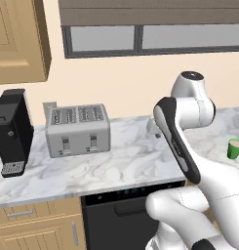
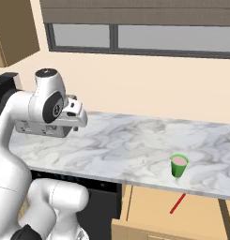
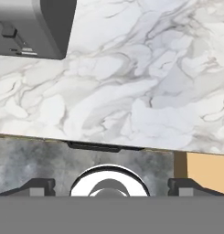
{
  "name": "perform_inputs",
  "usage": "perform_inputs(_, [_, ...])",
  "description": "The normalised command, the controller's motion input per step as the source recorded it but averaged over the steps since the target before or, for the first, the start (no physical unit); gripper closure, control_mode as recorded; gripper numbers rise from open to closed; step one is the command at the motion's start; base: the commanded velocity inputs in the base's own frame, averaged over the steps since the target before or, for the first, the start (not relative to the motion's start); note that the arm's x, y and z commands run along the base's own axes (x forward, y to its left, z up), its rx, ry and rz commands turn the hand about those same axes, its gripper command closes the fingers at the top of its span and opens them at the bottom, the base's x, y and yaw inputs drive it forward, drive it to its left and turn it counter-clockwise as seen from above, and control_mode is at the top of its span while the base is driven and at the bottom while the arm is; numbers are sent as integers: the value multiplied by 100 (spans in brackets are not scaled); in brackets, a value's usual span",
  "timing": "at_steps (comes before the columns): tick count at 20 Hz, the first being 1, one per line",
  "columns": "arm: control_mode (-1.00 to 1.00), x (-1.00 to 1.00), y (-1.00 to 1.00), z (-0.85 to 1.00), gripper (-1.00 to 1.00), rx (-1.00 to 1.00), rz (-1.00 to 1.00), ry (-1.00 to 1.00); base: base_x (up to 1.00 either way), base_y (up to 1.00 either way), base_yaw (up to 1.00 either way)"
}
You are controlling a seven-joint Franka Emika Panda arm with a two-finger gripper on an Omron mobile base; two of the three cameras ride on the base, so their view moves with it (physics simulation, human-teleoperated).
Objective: Pick up the straw from the right drawer and put it inside the smoothie cup.
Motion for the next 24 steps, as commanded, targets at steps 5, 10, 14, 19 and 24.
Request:
perform_inputs(5, [-100, -1, 2, -7, -100, 0, 0, 0, 0, 0, 0])
perform_inputs(10, [-100, -45, -3, -14, -100, 0, 0, 0, 0, 0, 0])
perform_inputs(14, [-100, -79, -2, -15, -100, 0, 0, 0, 0, 0, 0])
perform_inputs(19, [-100, -71, -3, -10, -100, 0, 0, 0, 0, 0, 0])
perform_inputs(24, [-100, -4, -18, 1, -100, 3, -5, 0, 0, 0, 0])
